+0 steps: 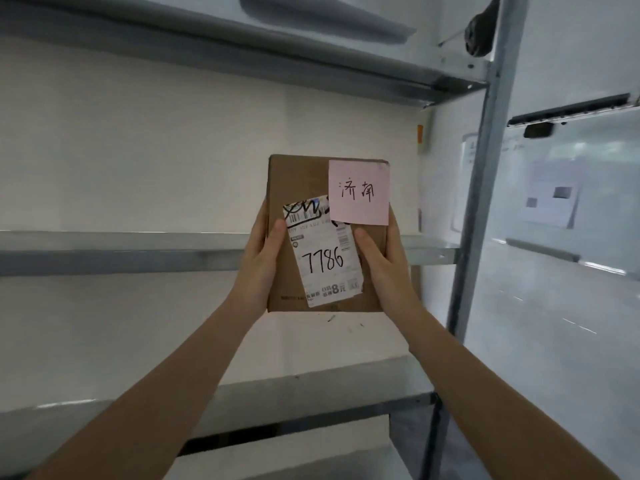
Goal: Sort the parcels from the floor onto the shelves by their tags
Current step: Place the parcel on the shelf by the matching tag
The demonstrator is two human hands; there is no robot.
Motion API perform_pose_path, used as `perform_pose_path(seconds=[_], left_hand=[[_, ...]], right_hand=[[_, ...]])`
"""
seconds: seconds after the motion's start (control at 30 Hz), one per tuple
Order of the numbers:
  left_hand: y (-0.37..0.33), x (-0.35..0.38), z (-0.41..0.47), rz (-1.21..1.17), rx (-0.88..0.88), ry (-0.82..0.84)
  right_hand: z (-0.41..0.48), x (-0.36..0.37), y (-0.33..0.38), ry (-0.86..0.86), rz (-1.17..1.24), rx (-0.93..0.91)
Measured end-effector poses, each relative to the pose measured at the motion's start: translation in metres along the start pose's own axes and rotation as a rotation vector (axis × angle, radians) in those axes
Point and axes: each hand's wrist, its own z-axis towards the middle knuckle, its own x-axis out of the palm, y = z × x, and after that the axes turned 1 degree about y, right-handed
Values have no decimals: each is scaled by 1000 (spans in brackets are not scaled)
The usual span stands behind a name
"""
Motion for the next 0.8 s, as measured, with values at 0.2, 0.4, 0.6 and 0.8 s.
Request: perform_pose_path(seconds=[0.2, 0.4, 0.6, 0.8], left_hand=[[-59, -137, -35, 147, 24, -233], [-134, -265, -96, 264, 56, -442], [-212, -389, -183, 440, 83, -637], [-279, -487, -272, 527, 86, -835]], right_hand=[[-14, 151, 13, 179, 213, -15], [-51, 304, 52, 363, 359, -33], [-119, 452, 106, 528, 497, 2], [-195, 577, 151, 667, 607, 35]])
